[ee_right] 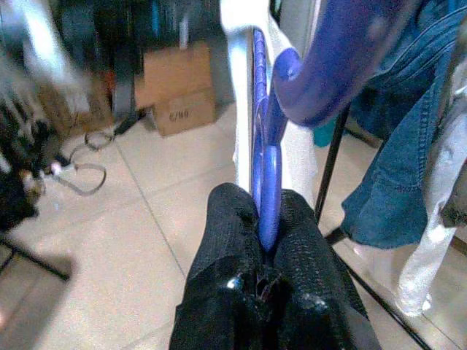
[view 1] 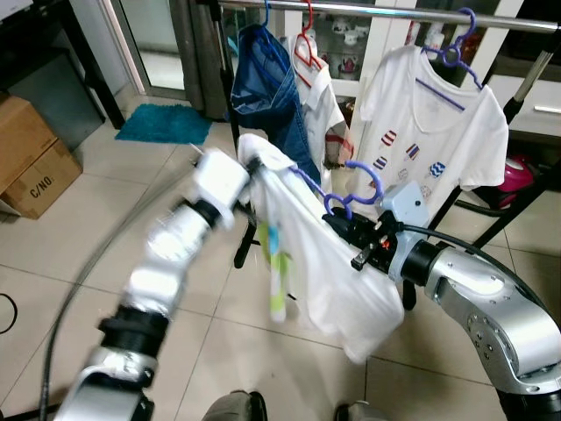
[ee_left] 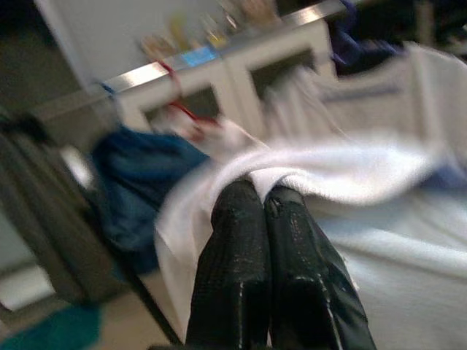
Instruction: Hang hanger
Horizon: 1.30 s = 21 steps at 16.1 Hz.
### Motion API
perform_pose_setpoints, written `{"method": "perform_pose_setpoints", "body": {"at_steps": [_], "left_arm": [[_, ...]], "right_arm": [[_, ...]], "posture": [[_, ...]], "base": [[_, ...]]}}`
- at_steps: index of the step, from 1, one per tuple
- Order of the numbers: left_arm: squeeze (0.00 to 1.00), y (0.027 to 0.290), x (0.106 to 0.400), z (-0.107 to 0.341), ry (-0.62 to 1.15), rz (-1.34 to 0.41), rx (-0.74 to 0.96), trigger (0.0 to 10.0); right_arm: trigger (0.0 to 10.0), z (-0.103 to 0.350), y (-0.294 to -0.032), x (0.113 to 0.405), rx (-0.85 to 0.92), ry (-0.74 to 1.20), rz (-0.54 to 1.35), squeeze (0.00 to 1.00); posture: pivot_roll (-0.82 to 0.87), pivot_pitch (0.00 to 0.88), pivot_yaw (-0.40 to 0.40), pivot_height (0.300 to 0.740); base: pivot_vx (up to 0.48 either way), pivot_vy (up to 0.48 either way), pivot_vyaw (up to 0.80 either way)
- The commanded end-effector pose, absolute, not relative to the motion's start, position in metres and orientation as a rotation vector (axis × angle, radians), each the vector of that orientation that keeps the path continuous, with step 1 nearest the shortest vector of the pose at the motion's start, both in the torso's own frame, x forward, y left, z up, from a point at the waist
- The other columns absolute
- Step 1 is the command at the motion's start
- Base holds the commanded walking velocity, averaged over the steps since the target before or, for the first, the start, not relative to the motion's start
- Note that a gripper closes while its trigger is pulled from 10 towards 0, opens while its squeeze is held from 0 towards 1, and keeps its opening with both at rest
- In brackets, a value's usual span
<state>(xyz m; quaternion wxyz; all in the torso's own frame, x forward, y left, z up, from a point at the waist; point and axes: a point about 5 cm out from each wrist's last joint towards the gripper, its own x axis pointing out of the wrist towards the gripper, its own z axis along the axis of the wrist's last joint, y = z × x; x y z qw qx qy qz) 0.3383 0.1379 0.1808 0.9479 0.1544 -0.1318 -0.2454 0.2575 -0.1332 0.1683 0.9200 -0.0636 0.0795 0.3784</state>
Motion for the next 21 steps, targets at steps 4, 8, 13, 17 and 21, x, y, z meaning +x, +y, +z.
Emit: {"method": "perform_pose_setpoints", "body": {"at_steps": [4, 8, 13, 17, 21], "left_arm": [[0.0, 0.201, 0.357, 0.243, -0.378, -0.244, 0.17, 0.0], [0.0, 0.24, 0.365, 0.184, -0.08, -0.087, 0.331, 0.0], [0.0, 0.152, 0.341, 0.162, -0.12, -0.52, 0.136, 0.0], [0.0, 0.102, 0.307, 0.162, -0.156, -0.736, 0.081, 0.0], [0.0, 0.127, 0.281, 0.161, -0.118, -0.626, 0.04, 0.0]], "right_arm": [[0.0, 0.156, -0.135, 0.231, -0.168, 0.255, 0.948, 0.0], [0.0, 0.182, -0.128, 0.23, 0.066, 0.111, 0.982, 0.0], [0.0, 0.183, -0.125, 0.257, 0.133, 0.066, 0.717, 0.0], [0.0, 0.177, -0.131, 0.283, 0.221, 0.034, 0.392, 0.0], [10.0, 0.161, -0.157, 0.29, 0.166, 0.089, 0.161, 0.0]], "posture": [[-0.16, 0.081, 0.073, 0.74], [-0.17, 0.072, 0.083, 0.74], [-0.17, 0.094, 0.091, 0.74], [-0.16, 0.096, 0.084, 0.74], [-0.15, 0.097, 0.083, 0.74]], "base": [[0.0, 0.0, 0.0], [0.0, 0.0, 0.0], [0.0, 0.0, 0.0], [0.0, 0.0, 0.0], [0.0, 0.0, 0.0]]}}
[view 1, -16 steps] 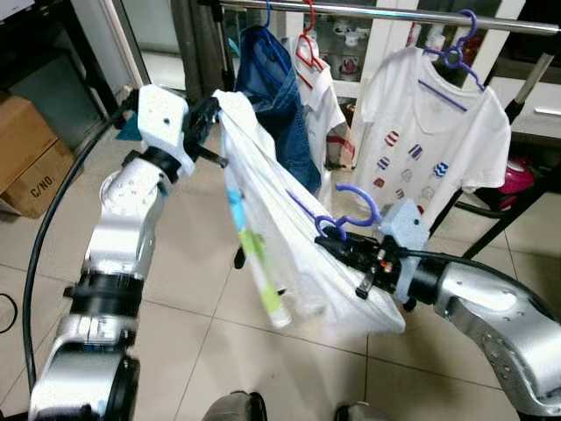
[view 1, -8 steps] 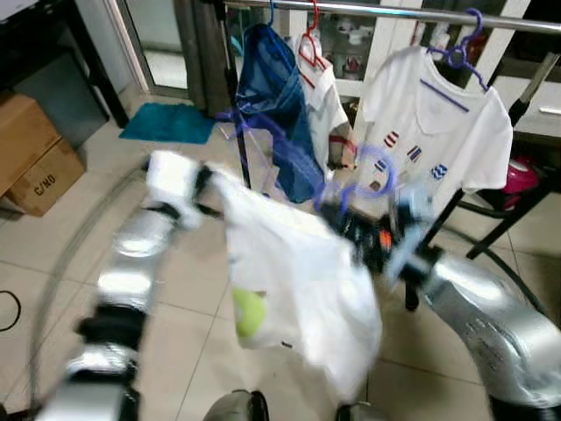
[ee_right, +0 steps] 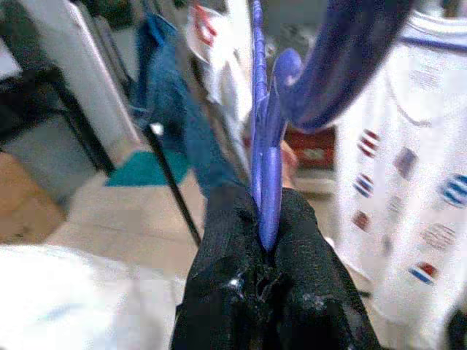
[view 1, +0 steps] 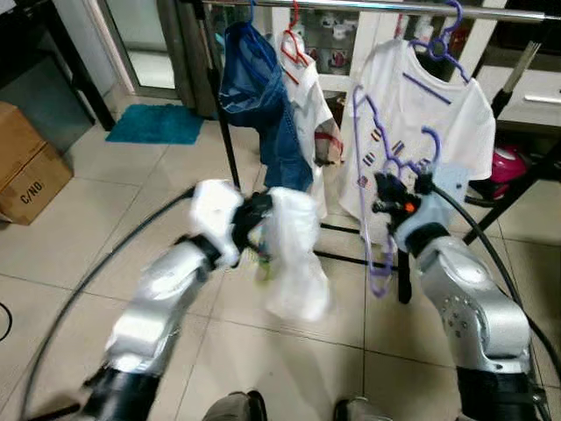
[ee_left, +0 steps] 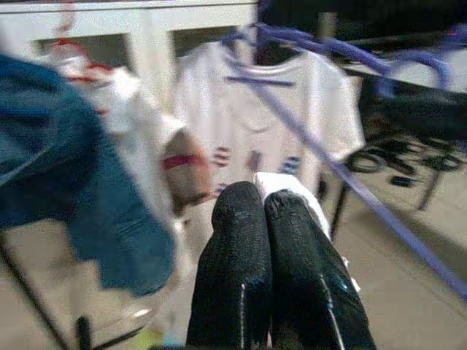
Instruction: Hang hanger
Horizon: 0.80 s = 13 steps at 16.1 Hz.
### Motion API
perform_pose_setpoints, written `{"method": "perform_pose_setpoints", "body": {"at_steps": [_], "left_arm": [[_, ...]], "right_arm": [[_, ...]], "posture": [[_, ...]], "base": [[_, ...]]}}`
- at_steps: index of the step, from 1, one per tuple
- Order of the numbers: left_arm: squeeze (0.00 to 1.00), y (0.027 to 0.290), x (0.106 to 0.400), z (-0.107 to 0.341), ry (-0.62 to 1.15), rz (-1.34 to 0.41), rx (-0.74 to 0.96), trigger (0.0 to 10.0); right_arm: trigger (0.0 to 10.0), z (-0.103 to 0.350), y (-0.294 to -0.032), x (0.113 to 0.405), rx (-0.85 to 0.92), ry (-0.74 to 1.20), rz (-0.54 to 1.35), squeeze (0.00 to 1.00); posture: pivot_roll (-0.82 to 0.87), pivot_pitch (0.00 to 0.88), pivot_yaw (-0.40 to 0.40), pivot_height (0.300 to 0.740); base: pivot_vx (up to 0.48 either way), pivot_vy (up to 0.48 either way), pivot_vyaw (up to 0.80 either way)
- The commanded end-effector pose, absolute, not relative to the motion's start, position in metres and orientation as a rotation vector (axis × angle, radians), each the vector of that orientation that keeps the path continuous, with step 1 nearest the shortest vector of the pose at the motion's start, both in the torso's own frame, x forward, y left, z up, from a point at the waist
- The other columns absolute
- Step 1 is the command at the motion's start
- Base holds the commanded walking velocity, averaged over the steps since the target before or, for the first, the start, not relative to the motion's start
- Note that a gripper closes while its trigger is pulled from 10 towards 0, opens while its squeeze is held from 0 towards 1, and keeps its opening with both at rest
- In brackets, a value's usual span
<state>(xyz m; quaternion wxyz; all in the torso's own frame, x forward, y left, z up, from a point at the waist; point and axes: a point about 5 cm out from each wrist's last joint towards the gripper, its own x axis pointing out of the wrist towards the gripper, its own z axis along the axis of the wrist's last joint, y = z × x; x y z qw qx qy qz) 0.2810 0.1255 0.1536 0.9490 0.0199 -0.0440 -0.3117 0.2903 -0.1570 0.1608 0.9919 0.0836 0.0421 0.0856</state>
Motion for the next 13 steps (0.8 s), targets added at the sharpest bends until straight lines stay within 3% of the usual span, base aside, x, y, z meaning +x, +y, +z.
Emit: {"method": "perform_pose_setpoints", "body": {"at_steps": [1, 2, 3, 4, 9, 11, 13], "left_arm": [[0.0, 0.141, 0.274, 0.156, -0.08, -0.544, 0.015, 0.0], [0.0, 0.148, 0.27, 0.152, -0.06, -0.501, 0.015, 4.6], [0.0, 0.152, 0.267, 0.15, -0.048, -0.474, 0.017, 4.6], [0.0, 0.16, 0.26, 0.144, -0.004, -0.41, 0.003, 10.0], [0.0, 0.175, 0.245, 0.138, 0.085, -0.246, -0.059, 10.0], [0.0, 0.17, 0.25, 0.14, 0.075, -0.254, -0.046, 10.0], [0.0, 0.163, 0.252, 0.141, 0.073, -0.282, -0.036, 10.0]], "right_arm": [[10.0, 0.159, -0.162, 0.286, 0.129, 0.096, 0.156, 0.0], [10.0, 0.159, -0.166, 0.284, 0.114, 0.091, 0.143, 0.0], [10.0, 0.159, -0.168, 0.283, 0.104, 0.088, 0.133, 0.0], [10.0, 0.16, -0.175, 0.278, 0.111, 0.064, 0.095, 0.0], [10.0, 0.151, -0.18, 0.257, 0.102, 0.085, 0.021, 0.0], [10.0, 0.15, -0.182, 0.257, 0.043, 0.086, 0.012, 0.0], [10.0, 0.149, -0.18, 0.259, 0.092, 0.097, 0.015, 0.0]], "posture": [[-0.15, 0.096, 0.082, 0.74], [-0.15, 0.1, 0.079, 0.74], [-0.15, 0.1, 0.079, 0.74], [-0.13, 0.129, 0.076, 0.74], [-0.13, 0.122, 0.061, 0.74], [-0.13, 0.127, 0.061, 0.74], [-0.13, 0.123, 0.07, 0.74]], "base": [[0.0, 0.0, 0.0], [0.0, 0.0, 0.0], [0.0, 0.0, 0.0], [0.0, 0.0, -0.8], [0.0, 0.0, -0.8], [0.0, 0.0, -0.8], [0.0, 0.0, -0.8]]}}
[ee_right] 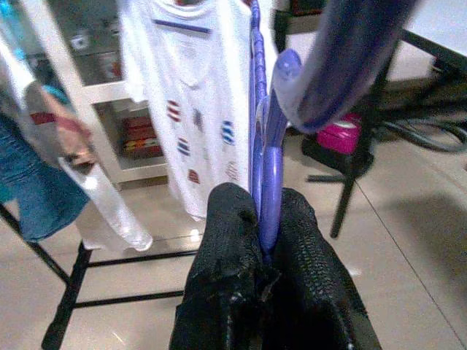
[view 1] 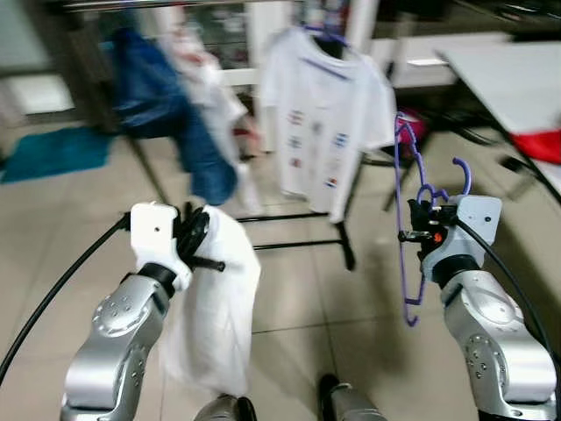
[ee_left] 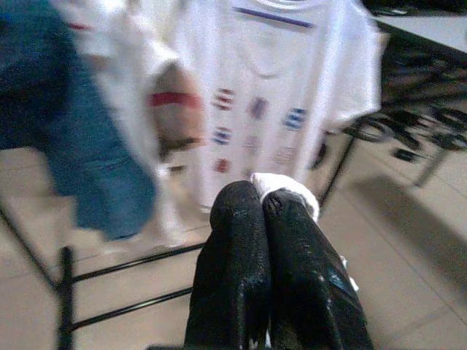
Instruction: Hang hanger
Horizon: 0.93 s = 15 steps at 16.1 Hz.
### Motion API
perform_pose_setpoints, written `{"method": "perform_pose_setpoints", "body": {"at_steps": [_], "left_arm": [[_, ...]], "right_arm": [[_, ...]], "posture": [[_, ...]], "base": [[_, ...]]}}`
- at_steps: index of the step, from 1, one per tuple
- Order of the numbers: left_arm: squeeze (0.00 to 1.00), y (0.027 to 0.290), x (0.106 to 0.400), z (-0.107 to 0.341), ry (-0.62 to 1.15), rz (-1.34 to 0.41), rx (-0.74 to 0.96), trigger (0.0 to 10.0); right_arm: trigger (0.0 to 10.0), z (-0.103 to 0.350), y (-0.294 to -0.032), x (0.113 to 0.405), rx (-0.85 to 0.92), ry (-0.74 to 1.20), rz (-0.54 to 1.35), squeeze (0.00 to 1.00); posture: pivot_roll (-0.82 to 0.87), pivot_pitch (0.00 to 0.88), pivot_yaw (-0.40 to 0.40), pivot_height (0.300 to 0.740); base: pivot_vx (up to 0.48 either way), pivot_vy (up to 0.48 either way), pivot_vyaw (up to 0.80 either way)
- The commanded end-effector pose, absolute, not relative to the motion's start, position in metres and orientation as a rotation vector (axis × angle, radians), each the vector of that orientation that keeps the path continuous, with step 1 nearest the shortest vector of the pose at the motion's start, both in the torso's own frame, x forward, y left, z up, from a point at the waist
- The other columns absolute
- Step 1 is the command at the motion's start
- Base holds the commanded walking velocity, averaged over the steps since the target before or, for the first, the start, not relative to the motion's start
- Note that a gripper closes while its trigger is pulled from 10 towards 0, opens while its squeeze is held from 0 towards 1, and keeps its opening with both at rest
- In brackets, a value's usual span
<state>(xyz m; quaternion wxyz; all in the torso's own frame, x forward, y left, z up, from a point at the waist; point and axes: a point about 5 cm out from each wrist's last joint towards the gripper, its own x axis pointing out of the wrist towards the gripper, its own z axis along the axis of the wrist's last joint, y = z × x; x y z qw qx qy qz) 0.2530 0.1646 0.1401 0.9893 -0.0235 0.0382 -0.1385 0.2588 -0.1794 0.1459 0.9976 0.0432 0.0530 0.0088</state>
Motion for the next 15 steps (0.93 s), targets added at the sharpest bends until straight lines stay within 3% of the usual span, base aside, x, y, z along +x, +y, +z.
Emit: {"method": "perform_pose_setpoints", "body": {"at_steps": [1, 15], "left_arm": [[0.0, 0.163, 0.2541, 0.142, 0.084, -0.265, -0.031, 10.0], [0.0, 0.1546, 0.2606, 0.1452, 0.083, -0.259, -0.056, 10.0]], "right_arm": [[10.0, 0.1495, -0.1824, 0.2589, 0.1, 0.107, -0.013, 0.0], [10.0, 0.1449, -0.1768, 0.2647, 0.015, 0.133, -0.001, 0.0]], "posture": [[-0.14, 0.109, 0.068, 0.74], [-0.14, 0.09, 0.043, 0.74]], "base": [[0.0, 0.0, -0.8], [0.0, 0.0, -0.8]]}}
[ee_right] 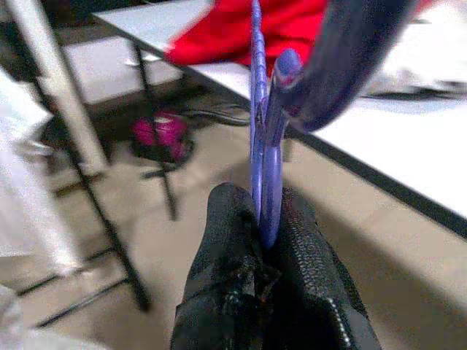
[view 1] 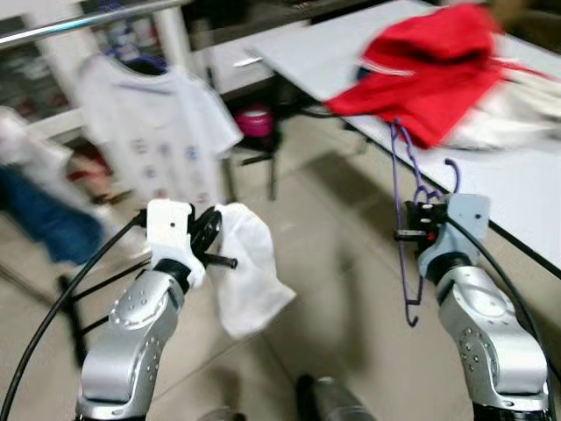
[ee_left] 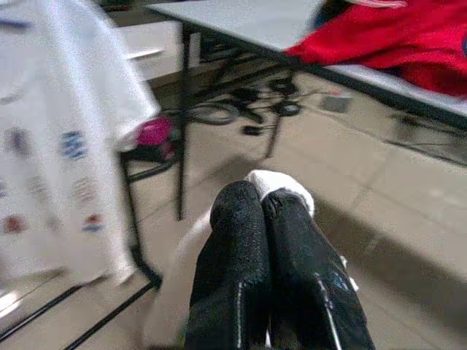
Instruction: Hang hanger
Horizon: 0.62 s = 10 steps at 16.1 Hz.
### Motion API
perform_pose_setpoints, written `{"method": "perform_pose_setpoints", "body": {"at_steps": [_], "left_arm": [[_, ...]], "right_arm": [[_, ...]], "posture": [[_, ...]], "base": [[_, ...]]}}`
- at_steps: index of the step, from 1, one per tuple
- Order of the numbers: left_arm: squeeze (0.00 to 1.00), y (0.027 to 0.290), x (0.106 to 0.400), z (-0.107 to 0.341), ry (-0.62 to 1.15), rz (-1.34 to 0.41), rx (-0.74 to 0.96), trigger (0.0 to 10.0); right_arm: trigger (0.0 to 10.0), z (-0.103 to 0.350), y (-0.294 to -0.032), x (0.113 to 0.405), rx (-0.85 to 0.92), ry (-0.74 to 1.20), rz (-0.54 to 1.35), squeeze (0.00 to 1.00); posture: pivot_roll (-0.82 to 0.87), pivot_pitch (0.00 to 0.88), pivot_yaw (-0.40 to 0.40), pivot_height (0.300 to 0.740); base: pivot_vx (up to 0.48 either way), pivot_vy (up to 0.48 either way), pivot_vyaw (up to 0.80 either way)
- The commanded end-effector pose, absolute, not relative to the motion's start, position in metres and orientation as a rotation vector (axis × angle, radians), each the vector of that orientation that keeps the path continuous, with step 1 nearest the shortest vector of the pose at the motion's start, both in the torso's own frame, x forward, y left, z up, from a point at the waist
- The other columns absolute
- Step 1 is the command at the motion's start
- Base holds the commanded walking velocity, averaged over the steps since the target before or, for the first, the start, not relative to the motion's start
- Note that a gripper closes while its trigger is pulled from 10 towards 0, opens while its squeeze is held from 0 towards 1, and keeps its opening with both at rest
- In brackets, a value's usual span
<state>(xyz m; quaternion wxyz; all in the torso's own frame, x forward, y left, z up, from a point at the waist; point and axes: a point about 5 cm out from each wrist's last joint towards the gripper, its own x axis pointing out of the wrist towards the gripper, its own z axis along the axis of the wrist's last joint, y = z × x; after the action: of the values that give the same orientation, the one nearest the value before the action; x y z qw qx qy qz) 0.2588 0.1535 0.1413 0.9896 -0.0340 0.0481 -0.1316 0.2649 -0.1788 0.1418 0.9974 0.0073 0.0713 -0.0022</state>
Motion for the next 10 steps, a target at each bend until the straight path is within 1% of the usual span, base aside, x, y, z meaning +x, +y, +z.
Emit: {"method": "perform_pose_setpoints", "body": {"at_steps": [1, 4, 5, 7, 8, 9, 10], "left_arm": [[0.0, 0.1531, 0.263, 0.1467, 0.091, -0.241, -0.091, 10.0], [0.0, 0.1518, 0.2665, 0.1544, 0.065, -0.223, -0.24, 10.0], [0.0, 0.1529, 0.2677, 0.1544, 0.055, -0.21, -0.199, 10.0], [0.0, 0.1551, 0.2715, 0.1555, 0.045, -0.173, -0.223, 10.0], [0.0, 0.1554, 0.2725, 0.156, 0.053, -0.166, -0.211, 10.0], [0.0, 0.1573, 0.2711, 0.1525, 0.093, -0.149, -0.204, 10.0], [0.0, 0.1586, 0.27, 0.15, 0.119, -0.14, -0.204, 10.0]], "right_arm": [[10.0, 0.146, -0.1784, 0.2652, -0.017, 0.129, 0.008, 0.0], [10.0, 0.1487, -0.1816, 0.2631, 0.012, 0.109, -0.014, 0.0], [10.0, 0.1477, -0.1804, 0.262, 0.029, 0.118, -0.018, 0.0], [10.0, 0.1485, -0.1776, 0.2623, 0.048, 0.129, -0.012, 0.0], [10.0, 0.1491, -0.1761, 0.262, 0.091, 0.142, -0.007, 0.0], [10.0, 0.1508, -0.1743, 0.2607, 0.157, 0.142, -0.007, 0.0], [10.0, 0.1521, -0.1741, 0.2602, 0.168, 0.135, -0.015, 0.0]], "posture": [[-0.13, 0.1, 0.052, 0.74], [-0.14, 0.101, 0.06, 0.74], [-0.14, 0.097, 0.062, 0.74], [-0.14, 0.103, 0.071, 0.74], [-0.14, 0.111, 0.075, 0.74], [-0.14, 0.113, 0.075, 0.74], [-0.14, 0.113, 0.075, 0.74]], "base": [[0.0, 0.0, -0.8], [0.0, 0.0, -0.8], [0.0, 0.0, -0.8], [0.0, 0.0, -0.8], [0.0, 0.0, -0.8], [0.0, 0.0, -0.8], [0.0, 0.0, -0.8]]}}
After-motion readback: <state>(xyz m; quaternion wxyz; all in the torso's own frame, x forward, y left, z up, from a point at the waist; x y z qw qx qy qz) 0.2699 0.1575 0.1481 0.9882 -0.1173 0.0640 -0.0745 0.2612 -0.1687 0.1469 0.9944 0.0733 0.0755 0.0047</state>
